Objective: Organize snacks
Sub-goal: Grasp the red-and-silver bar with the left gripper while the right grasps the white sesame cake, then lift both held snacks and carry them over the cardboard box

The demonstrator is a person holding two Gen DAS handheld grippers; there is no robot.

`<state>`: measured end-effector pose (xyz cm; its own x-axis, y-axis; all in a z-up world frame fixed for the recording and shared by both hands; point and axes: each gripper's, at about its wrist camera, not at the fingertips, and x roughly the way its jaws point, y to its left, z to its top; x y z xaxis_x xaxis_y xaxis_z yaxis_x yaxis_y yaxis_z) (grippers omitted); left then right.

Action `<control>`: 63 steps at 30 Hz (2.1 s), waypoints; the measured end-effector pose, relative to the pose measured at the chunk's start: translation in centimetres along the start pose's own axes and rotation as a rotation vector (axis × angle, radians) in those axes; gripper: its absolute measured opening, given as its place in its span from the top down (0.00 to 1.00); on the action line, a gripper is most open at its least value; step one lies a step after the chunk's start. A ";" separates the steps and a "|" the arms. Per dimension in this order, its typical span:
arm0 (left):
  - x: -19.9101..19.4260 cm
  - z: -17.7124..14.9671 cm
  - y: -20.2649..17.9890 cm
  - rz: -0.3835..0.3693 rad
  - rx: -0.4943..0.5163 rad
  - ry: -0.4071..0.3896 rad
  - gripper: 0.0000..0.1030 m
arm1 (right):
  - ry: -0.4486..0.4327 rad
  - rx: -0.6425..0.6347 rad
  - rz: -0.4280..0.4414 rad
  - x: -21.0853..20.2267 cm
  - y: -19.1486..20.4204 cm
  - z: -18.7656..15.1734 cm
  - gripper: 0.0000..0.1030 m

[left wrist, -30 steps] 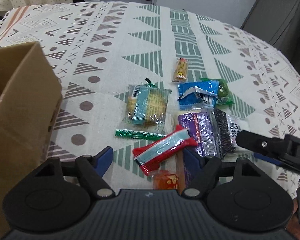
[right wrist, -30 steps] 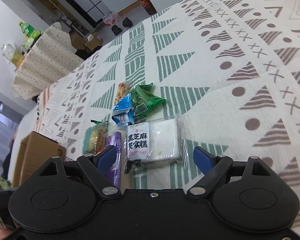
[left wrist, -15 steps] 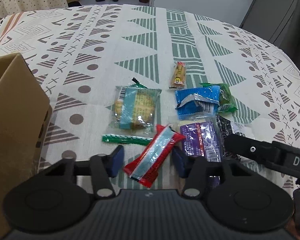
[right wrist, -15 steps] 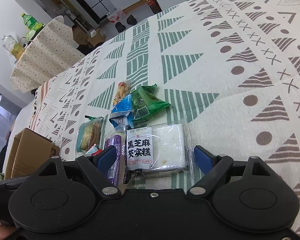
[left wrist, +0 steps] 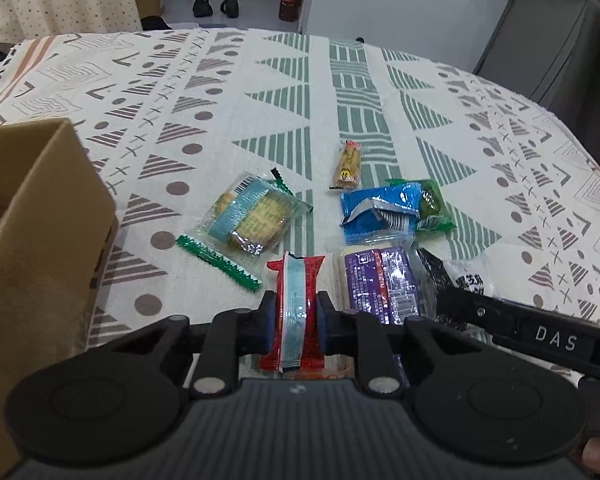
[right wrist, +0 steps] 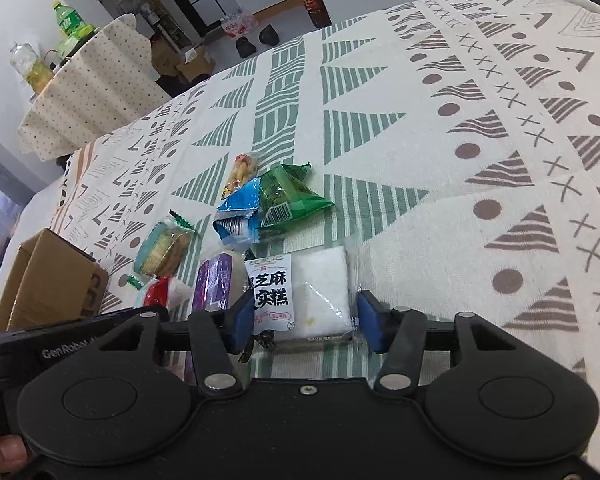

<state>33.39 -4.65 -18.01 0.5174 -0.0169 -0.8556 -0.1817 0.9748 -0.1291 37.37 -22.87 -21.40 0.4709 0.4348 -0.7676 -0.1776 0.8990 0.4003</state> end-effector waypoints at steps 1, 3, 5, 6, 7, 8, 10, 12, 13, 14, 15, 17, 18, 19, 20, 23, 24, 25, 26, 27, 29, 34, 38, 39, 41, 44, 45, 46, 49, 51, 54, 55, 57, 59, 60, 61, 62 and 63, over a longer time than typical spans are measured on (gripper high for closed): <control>-0.4 0.0 0.1 0.002 -0.006 -0.003 0.81 | -0.001 0.000 0.000 -0.2 0.0 0.0 0.51; -1.3 -0.1 0.3 0.007 -0.014 -0.014 0.81 | -0.010 0.006 0.001 -0.6 0.1 0.0 0.51; -2.4 -0.1 0.5 0.012 -0.020 -0.029 0.81 | -0.025 0.011 0.006 -1.2 0.3 0.1 0.51; -3.0 -0.1 0.6 0.014 -0.023 -0.036 0.81 | -0.031 0.013 0.009 -1.5 0.3 0.1 0.51; -3.6 -0.1 0.8 0.015 -0.026 -0.041 0.81 | -0.035 0.014 0.010 -1.7 0.4 0.0 0.51; -4.3 0.0 0.9 0.015 -0.031 -0.045 0.81 | -0.041 0.013 0.013 -2.0 0.4 -0.1 0.51; -5.6 0.1 1.2 0.015 -0.038 -0.059 0.81 | -0.046 0.015 0.014 -2.4 0.5 -0.2 0.51; -6.8 0.2 1.6 0.016 -0.040 -0.069 0.81 | -0.056 0.019 0.014 -3.0 0.5 -0.3 0.51; -7.4 0.2 1.8 0.014 -0.043 -0.072 0.81 | -0.063 0.023 0.013 -3.3 0.5 -0.4 0.51; -8.0 0.2 2.0 0.013 -0.047 -0.076 0.81 | -0.070 0.028 0.014 -3.7 0.5 -0.4 0.51; -8.6 0.2 2.2 0.013 -0.051 -0.079 0.81 | -0.073 0.034 0.013 -4.0 0.5 -0.5 0.51; -9.7 0.1 2.6 0.010 -0.056 -0.084 0.81 | -0.080 0.049 0.007 -4.6 0.4 -0.7 0.51; -10.3 0.1 2.7 0.008 -0.056 -0.086 0.81 | -0.089 0.051 0.001 -5.0 0.5 -0.8 0.51; -10.8 0.0 2.9 0.006 -0.056 -0.088 0.81 | -0.100 0.046 -0.007 -5.6 0.8 -0.9 0.51; -11.2 0.0 3.0 0.003 -0.057 -0.091 0.81 | -0.109 0.038 -0.013 -6.1 1.1 -0.9 0.51; -12.7 -0.1 3.3 -0.004 -0.061 -0.105 0.81 | -0.128 0.035 -0.016 -7.6 2.0 -0.9 0.51; -13.2 -0.1 3.3 -0.008 -0.062 -0.112 0.81 | -0.133 0.031 -0.018 -8.1 2.3 -0.9 0.51; -13.7 -0.1 3.4 -0.013 -0.061 -0.120 0.81 | -0.136 0.028 -0.021 -8.5 2.6 -1.0 0.51; -14.2 -0.2 3.4 -0.018 -0.060 -0.128 0.81 | -0.139 0.025 -0.024 -8.9 2.9 -1.0 0.51; -14.7 -0.3 3.5 -0.021 -0.060 -0.135 0.81 | -0.143 0.023 -0.025 -9.3 3.2 -1.1 0.51; -15.5 -0.4 3.8 -0.029 -0.063 -0.145 0.81 | -0.152 0.012 -0.026 -10.1 4.0 -1.2 0.51; -17.3 -0.8 4.7 -0.042 -0.075 -0.166 0.81 | -0.173 0.011 -0.017 -11.9 5.9 -2.0 0.51; -18.5 -1.3 5.6 -0.043 -0.082 -0.190 0.81 | -0.185 0.005 -0.006 -12.9 7.4 -2.7 0.51; -18.8 -1.5 5.9 -0.040 -0.081 -0.197 0.81 | -0.188 0.002 -0.004 -13.2 7.8 -2.9 0.51; -19.3 -1.7 6.4 -0.039 -0.086 -0.204 0.81 | -0.195 -0.001 -0.001 -13.6 8.5 -3.1 0.51; -19.8 -2.0 7.3 -0.045 -0.101 -0.211 0.81 | -0.208 0.004 0.007 -14.1 9.5 -3.5 0.51; -20.0 -2.1 7.6 -0.046 -0.104 -0.214 0.81 | -0.210 0.005 0.008 -14.3 9.8 -3.6 0.51; -20.2 -2.2 7.9 -0.048 -0.108 -0.217 0.81 | -0.213 0.006 0.012 -14.4 10.2 -3.7 0.51; -20.8 -2.5 8.9 -0.054 -0.117 -0.224 0.81 | -0.223 0.003 0.015 -14.9 11.2 -4.0 0.51; -21.0 -2.6 9.6 -0.058 -0.122 -0.227 0.81 | -0.230 0.000 0.015 -15.1 11.8 -4.1 0.51; -21.4 -2.7 10.6 -0.064 -0.129 -0.229 0.81 | -0.242 -0.009 0.011 -15.4 12.9 -4.1 0.51; -21.6 -2.7 10.9 -0.066 -0.132 -0.230 0.81 | -0.244 -0.011 0.009 -15.4 13.2 -4.2 0.51; -21.8 -2.6 11.6 -0.071 -0.137 -0.238 0.81 | -0.245 -0.017 0.006 -15.4 13.9 -4.3 0.51; -22.0 -2.6 12.2 -0.075 -0.145 -0.244 0.81 | -0.243 -0.026 0.006 -15.3 14.7 -4.4 0.51; -22.0 -2.6 12.6 -0.077 -0.150 -0.245 0.81 | -0.242 -0.032 0.005 -15.2 15.1 -4.4 0.51; -22.0 -2.5 13.0 -0.081 -0.156 -0.246 0.81 | -0.242 -0.039 0.003 -15.1 15.5 -4.4 0.51; -22.0 -2.5 13.3 -0.084 -0.160 -0.247 0.81 | -0.241 -0.045 0.001 -15.0 15.9 -4.4 0.51; -22.0 -2.4 13.7 -0.087 -0.162 -0.247 0.81 | -0.241 -0.049 0.000 -14.9 16.3 -4.4 0.51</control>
<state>17.49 8.54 -2.20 0.7210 -0.0245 -0.6926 -0.2484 0.9238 -0.2912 23.65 -14.44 -5.69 0.6623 0.4149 -0.6239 -0.2163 0.9031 0.3710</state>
